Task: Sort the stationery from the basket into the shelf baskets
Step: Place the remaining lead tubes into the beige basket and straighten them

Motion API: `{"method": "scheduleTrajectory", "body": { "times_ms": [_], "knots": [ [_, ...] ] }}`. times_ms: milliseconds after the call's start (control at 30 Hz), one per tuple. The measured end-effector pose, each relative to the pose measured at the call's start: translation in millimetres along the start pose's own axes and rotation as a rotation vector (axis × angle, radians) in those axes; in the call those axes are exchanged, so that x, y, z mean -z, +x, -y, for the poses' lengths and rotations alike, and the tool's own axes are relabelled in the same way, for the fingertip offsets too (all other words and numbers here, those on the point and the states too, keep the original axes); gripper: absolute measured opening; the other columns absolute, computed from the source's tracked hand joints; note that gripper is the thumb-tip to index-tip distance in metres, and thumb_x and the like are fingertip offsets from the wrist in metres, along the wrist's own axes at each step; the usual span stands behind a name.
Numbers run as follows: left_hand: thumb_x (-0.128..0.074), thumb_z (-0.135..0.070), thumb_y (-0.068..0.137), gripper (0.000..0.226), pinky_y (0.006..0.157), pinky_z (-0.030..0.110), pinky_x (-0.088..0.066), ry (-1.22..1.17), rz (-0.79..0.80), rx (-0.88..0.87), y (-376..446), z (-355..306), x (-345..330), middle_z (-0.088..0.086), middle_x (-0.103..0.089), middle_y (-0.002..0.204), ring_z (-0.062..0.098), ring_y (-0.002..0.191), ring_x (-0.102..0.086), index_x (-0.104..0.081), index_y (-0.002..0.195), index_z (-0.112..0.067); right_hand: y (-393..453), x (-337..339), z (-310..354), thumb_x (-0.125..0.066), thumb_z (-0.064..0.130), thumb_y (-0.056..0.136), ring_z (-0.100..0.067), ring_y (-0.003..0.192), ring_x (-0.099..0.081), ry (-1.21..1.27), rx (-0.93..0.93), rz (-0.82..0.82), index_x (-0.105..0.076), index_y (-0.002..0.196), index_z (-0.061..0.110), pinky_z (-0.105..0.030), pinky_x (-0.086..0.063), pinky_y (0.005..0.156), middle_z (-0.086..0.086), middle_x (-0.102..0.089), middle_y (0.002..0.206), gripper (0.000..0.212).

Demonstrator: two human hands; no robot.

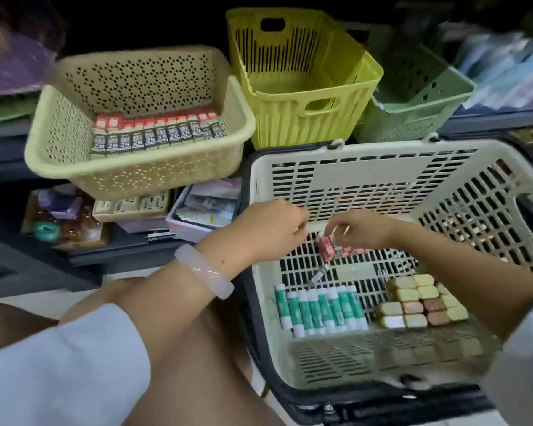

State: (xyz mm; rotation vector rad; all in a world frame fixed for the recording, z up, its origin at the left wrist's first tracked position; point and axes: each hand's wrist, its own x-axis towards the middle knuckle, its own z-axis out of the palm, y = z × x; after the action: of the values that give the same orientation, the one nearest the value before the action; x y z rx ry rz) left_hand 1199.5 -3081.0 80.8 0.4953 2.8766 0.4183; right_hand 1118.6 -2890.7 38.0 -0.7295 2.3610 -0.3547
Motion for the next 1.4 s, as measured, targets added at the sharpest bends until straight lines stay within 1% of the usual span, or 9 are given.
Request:
{"method": "scheduleTrajectory", "body": {
  "times_ms": [200, 333, 500, 567, 667, 800, 933, 1233, 1400],
  "knots": [
    [-0.040, -0.031, 0.095, 0.030, 0.066, 0.030, -0.040, 0.113, 0.204, 0.157, 15, 7, 9, 0.005, -0.054, 0.090, 0.022, 0.084, -0.052, -0.057, 0.103, -0.008, 27, -60, -21, -0.056, 0.019, 0.088, -0.021, 0.117, -0.051, -0.522, 0.253, 0.014, -0.053, 0.123, 0.018, -0.034, -0.043, 0.100, -0.004, -0.052, 0.129, 0.035],
    [-0.041, -0.027, 0.095, 0.020, 0.058, 0.027, -0.037, 0.123, 0.337, 0.271, 53, -10, -2, 0.001, -0.047, 0.079, 0.019, 0.072, -0.051, -0.054, 0.097, -0.012, 41, -85, -20, -0.048, 0.020, 0.094, -0.021, 0.107, -0.056, -0.572, 0.336, 0.029, -0.056, 0.117, 0.013, -0.034, -0.053, 0.084, -0.004, -0.060, 0.116, 0.026],
    [-0.045, -0.019, 0.092, 0.027, 0.062, 0.028, -0.040, -0.730, -0.088, 0.707, 108, -32, -49, 0.013, -0.060, 0.110, 0.028, 0.091, -0.058, -0.053, 0.113, -0.005, 43, -60, -31, -0.053, 0.021, 0.091, -0.023, 0.076, -0.059, -0.082, 0.119, -0.153, -0.059, 0.076, 0.012, -0.025, -0.043, 0.063, 0.001, -0.059, 0.074, 0.018],
    [-0.043, -0.018, 0.094, 0.033, 0.066, 0.033, -0.043, -1.022, -0.267, 0.964, 115, -33, -77, 0.015, -0.058, 0.118, 0.029, 0.097, -0.058, -0.048, 0.123, -0.004, 44, -47, -44, -0.052, 0.014, 0.091, -0.024, 0.082, -0.060, 0.035, -0.031, -0.283, -0.065, 0.084, 0.013, -0.024, -0.042, 0.064, -0.002, -0.065, 0.082, 0.014],
    [-0.043, -0.016, 0.094, 0.032, 0.072, 0.034, -0.053, -1.284, -0.209, 1.182, 109, -33, -124, 0.017, -0.059, 0.118, 0.030, 0.103, -0.061, -0.047, 0.123, -0.001, 46, -44, -61, -0.054, 0.013, 0.091, -0.021, 0.090, -0.063, 0.138, -0.204, -0.353, -0.067, 0.104, 0.008, -0.023, -0.046, 0.073, -0.008, -0.069, 0.101, 0.019],
    [-0.049, -0.019, 0.092, 0.026, 0.064, 0.027, -0.048, -1.251, -0.127, 1.152, 109, -32, -156, 0.014, -0.063, 0.110, 0.025, 0.093, -0.063, -0.057, 0.108, 0.000, 53, -47, -70, -0.061, 0.016, 0.087, -0.014, 0.080, -0.059, 0.255, -0.310, -0.358, -0.061, 0.115, 0.008, -0.014, -0.046, 0.063, -0.010, -0.064, 0.111, 0.029],
    [-0.044, -0.025, 0.094, 0.031, 0.066, 0.028, -0.049, -1.140, -0.121, 1.094, 117, -37, -161, 0.017, -0.057, 0.116, 0.021, 0.080, -0.059, -0.059, 0.105, 0.001, 55, -39, -82, -0.057, 0.020, 0.088, -0.028, 0.100, -0.055, 0.261, -0.513, -0.411, -0.050, 0.127, 0.007, -0.035, -0.049, 0.084, -0.018, -0.047, 0.127, 0.041],
    [-0.066, -0.039, 0.080, 0.042, 0.062, 0.028, -0.049, -1.345, -0.177, 1.227, 122, -40, -164, 0.011, -0.061, 0.111, 0.023, 0.090, -0.059, -0.059, 0.105, -0.006, 54, -54, -66, -0.057, 0.019, 0.088, -0.023, 0.079, -0.054, 0.368, -0.527, -0.273, -0.050, 0.118, 0.003, -0.027, -0.044, 0.056, -0.013, -0.058, 0.098, 0.034],
    [-0.069, -0.034, 0.079, 0.039, 0.081, 0.034, -0.051, -1.375, -0.177, 1.218, 120, -35, -161, 0.011, -0.066, 0.102, 0.026, 0.095, -0.061, -0.056, 0.104, -0.007, 55, -59, -59, -0.056, 0.012, 0.087, -0.027, 0.089, -0.061, 0.544, -0.497, -0.258, -0.051, 0.115, 0.005, -0.039, -0.055, 0.080, -0.015, -0.060, 0.101, 0.030]
  ]
}}
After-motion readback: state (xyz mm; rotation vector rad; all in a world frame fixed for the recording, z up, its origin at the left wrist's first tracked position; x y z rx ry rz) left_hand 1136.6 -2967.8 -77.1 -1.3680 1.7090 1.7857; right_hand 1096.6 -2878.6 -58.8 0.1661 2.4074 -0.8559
